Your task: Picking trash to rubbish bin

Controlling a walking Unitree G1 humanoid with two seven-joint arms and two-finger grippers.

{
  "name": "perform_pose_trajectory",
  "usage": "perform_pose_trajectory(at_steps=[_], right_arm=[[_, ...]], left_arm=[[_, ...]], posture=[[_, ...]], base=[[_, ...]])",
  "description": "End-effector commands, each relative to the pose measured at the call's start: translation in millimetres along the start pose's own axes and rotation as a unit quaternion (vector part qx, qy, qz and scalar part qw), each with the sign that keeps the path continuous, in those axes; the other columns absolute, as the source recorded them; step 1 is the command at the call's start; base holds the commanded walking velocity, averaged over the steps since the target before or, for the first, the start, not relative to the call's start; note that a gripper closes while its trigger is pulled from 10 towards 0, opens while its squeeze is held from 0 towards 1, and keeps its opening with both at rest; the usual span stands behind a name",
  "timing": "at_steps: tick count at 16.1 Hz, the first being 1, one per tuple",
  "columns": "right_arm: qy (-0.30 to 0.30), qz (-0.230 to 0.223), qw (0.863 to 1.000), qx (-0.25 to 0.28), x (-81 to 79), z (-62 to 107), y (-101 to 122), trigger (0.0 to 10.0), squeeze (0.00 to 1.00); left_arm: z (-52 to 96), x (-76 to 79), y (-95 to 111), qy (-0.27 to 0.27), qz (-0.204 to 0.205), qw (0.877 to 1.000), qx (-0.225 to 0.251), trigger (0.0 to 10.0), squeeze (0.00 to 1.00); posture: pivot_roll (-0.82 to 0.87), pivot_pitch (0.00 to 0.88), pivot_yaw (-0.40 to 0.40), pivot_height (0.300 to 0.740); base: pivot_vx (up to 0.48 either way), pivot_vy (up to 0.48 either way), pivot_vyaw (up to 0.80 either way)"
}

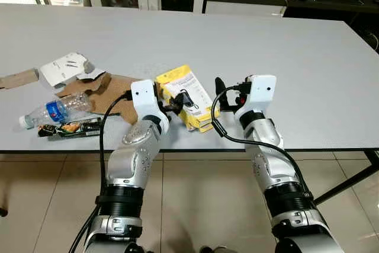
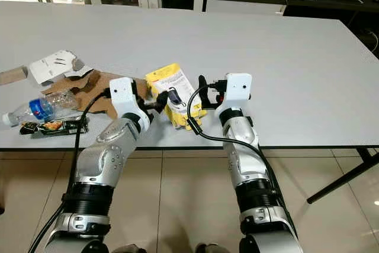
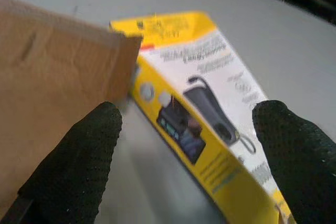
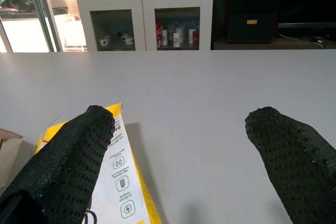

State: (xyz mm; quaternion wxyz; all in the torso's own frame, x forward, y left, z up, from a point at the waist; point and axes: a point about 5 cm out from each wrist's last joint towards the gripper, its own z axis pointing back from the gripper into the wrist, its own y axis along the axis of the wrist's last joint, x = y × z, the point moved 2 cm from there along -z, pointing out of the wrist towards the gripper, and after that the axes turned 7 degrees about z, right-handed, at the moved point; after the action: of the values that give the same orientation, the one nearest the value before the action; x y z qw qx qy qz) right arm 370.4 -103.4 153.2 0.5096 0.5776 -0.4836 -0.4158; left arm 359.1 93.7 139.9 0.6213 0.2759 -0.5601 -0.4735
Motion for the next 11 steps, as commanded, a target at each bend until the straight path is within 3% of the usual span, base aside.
perform_pose_trajectory(at_steps=[1, 5, 11], right_arm=[[0.003, -0.002, 1.0, -0.005, 0.0, 0.0, -1.5, 10.0, 0.0], [0.006, -0.005, 1.0, -0.005, -1.3, 0.3, -2.0, 10.0, 0.0], [0.009, -0.005, 1.0, -0.005, -2.1, 1.9, -2.3, 10.0, 0.0]], left_arm=[[1.5, 7.9, 2.9, -0.003, -0.002, 1.0, -0.006, 10.0, 0.0], [1.2, 13.5, -6.4, 0.004, -0.023, 0.999, -0.037, 10.0, 0.0], [-15.6, 31.2, -23.1, -0.009, -0.066, 0.993, -0.102, 10.0, 0.0]], posture=[[0.01, 0.087, -0.051, 0.74], [0.01, 0.089, -0.05, 0.74], [0.0, 0.09, -0.039, 0.74]], base=[[0.0, 0.0, 0.0], [0.0, 0.0, 0.0], [0.0, 0.0, 0.0]])
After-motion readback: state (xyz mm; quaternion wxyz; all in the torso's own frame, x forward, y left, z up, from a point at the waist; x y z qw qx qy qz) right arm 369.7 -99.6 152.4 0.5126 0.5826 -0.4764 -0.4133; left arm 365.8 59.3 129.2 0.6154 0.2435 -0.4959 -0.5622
